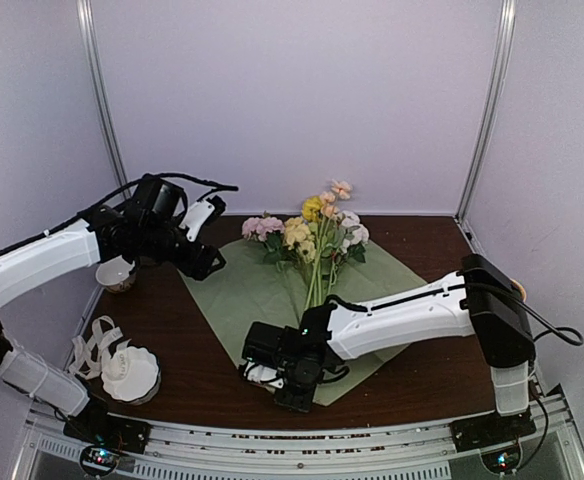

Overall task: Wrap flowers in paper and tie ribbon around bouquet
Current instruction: Pick up the bottom corner of the flattened wrapping paper from the center of the board, then pass from the right arm to the left

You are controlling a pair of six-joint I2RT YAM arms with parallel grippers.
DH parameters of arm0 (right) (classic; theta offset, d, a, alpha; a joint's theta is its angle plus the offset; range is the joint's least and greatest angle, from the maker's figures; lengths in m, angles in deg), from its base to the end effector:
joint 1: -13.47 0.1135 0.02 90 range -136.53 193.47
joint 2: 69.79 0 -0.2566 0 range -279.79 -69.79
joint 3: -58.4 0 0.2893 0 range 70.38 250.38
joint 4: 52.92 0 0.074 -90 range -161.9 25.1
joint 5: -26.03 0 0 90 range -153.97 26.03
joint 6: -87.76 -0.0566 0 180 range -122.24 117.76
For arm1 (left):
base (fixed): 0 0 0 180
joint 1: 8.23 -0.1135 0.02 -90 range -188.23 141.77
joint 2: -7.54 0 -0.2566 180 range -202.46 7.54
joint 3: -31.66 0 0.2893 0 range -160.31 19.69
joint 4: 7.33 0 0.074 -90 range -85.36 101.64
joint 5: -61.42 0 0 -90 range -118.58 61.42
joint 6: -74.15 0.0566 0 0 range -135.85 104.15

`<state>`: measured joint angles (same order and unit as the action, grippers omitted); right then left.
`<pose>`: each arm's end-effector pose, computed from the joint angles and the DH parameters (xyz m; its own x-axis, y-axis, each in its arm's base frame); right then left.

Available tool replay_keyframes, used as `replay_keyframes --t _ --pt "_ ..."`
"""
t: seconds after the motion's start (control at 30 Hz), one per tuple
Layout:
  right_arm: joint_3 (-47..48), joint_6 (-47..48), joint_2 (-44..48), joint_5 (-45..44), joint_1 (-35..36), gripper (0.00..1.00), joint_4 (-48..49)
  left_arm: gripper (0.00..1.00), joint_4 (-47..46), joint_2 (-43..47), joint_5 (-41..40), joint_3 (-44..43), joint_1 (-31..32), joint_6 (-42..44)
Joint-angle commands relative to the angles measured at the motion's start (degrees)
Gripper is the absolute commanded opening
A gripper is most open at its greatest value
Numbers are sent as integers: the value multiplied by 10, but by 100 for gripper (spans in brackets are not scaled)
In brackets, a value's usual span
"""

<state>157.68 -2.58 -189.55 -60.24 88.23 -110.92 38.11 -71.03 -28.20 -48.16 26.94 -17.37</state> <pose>0.1133 0.4298 0.1072 -0.2633 -0.9439 -0.1993 -0.9647 0.2554 0.0649 0.2875 -0.2031 0.2803 -0.5850 0.3797 -0.7167 0.5646 0.8251 -0.0236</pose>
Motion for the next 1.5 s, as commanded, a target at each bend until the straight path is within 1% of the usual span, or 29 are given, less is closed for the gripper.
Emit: replay_keyframes --t 0.0,0.03,0.07,0.13,0.17,0.23,0.3,0.33,0.37,0.43,0.47,0.53,0.6,0.67,0.73,0.87,0.93,1.03,1.17,1.23,1.27,1.33,1.37,1.43,1.47 --pt "-46 -15 18 57 -28 9 27 65 -116 71 98 64 -4 27" --pt "-52 -18 23 73 -35 2 33 60 -148 103 125 89 -3 33" --pt "-57 -20 28 92 -43 0 37 55 -188 129 153 115 -3 43" --pt "-67 -22 38 127 -55 0 50 49 -262 178 217 177 3 76" --pt "-71 -23 42 147 -61 0 56 47 -291 202 247 205 10 104" --pt "-75 -24 47 186 -74 0 67 45 -318 243 293 260 32 177" --pt "-79 -22 46 225 -88 0 76 48 -315 269 314 302 62 247" --pt "-81 -21 45 245 -96 0 80 50 -301 275 315 314 84 286" --pt "-82 -21 45 262 -105 0 84 52 -272 274 309 323 108 342" --pt "-88 -21 45 297 -119 0 92 54 -232 245 268 328 162 398" --pt "-92 -22 46 310 -125 0 95 54 -193 220 251 322 181 429" --pt "-96 -25 49 329 -134 0 98 52 -146 162 233 300 205 454" --pt "-92 -26 50 344 -139 0 91 52 -154 120 225 290 219 460" --pt "-90 -24 51 360 -139 0 91 55 -195 91 224 290 222 454" --pt "-92 -22 52 370 -140 0 94 56 -225 55 202 279 223 455" --pt "-92 -22 53 374 -145 1 90 62 -184 -43 196 228 225 467" --pt "-92 -31 54 369 -148 2 91 63 -152 -85 178 201 235 467" --pt "-92 -36 57 367 -150 2 92 63 -145 -119 155 180 243 459" --pt "-98 -45 64 370 -153 2 101 62 -145 -140 158 170 244 459" --pt "-104 -49 69 371 -154 3 108 59 -150 -150 162 169 244 453" --pt "-107 -51 72 373 -154 3 112 56 -153 -156 157 168 244 447" --pt "-110 -53 77 374 -154 5 119 46 -152 -172 146 158 244 433" --pt "-113 -54 79 373 -155 5 121 40 -149 -175 146 154 244 429" --pt "-119 -58 83 374 -157 8 127 33 -145 -175 161 152 244 427" --pt "-124 -62 85 374 -159 10 133 27 -141 -177 171 151 244 427"
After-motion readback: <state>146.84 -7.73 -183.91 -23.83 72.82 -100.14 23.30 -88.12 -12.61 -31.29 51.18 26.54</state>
